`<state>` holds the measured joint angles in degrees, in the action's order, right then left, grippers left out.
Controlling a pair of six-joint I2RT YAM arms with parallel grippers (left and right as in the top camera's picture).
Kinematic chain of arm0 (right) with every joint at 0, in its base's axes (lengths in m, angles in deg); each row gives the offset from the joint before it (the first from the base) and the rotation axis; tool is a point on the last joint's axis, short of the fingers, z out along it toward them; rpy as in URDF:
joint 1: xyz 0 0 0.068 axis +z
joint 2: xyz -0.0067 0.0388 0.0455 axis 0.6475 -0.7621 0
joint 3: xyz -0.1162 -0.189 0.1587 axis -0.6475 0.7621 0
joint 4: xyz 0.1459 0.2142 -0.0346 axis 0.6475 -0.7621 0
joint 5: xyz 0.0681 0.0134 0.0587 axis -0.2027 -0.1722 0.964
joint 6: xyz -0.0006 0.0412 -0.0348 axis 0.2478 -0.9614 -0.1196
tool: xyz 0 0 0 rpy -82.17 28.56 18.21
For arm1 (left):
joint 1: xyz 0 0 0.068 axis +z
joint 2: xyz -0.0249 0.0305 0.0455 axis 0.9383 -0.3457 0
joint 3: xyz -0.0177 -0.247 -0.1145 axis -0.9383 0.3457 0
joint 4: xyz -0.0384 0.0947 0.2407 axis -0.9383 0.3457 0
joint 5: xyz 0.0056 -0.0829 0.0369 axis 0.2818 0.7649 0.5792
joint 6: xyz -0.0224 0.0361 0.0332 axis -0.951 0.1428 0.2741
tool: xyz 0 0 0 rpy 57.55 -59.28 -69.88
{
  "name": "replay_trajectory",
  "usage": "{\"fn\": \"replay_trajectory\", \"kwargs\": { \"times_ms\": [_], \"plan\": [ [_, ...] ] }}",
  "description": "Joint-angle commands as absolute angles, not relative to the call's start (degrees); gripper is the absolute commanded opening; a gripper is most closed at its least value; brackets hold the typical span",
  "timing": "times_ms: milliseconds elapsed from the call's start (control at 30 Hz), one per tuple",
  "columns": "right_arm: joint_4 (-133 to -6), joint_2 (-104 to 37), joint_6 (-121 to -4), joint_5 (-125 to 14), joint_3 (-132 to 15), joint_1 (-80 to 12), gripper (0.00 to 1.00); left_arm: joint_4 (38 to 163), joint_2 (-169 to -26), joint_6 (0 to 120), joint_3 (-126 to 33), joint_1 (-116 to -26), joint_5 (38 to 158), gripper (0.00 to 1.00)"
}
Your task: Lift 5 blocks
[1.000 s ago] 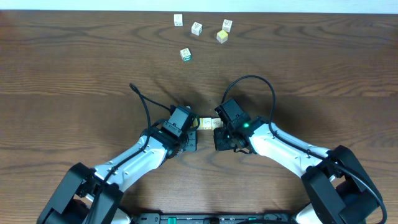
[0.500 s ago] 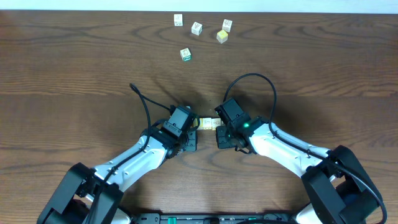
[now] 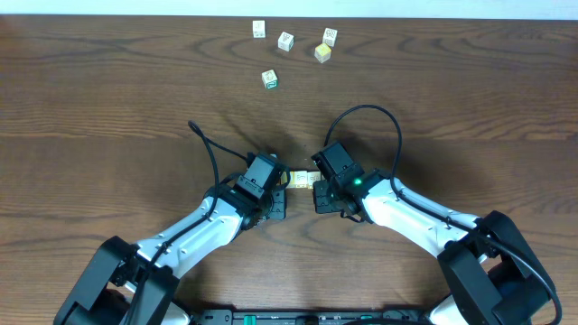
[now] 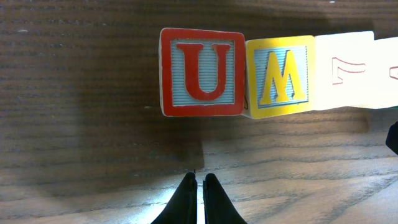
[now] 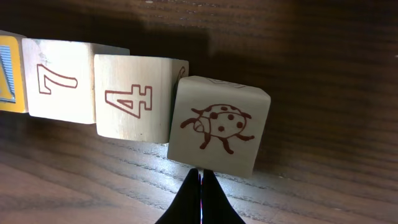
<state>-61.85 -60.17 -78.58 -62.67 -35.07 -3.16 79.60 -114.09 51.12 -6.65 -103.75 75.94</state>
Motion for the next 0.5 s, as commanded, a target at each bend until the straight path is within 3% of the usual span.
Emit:
{"fn": "replay_trajectory", "kwargs": {
  "times_ms": [0,467],
  "plan": [
    [-61.7,-60.1,-79.1,-64.0,-34.9,-3.6,0.01,79.6,-114.1,51.3,-7.0,-103.8,74.8,0.07],
    [-62.0,-60.1,-79.1,-66.1,-34.9,-3.7,0.01,79.6,-114.1,51.3,-7.0,-103.8,74.8,0.07]
  ]
}}
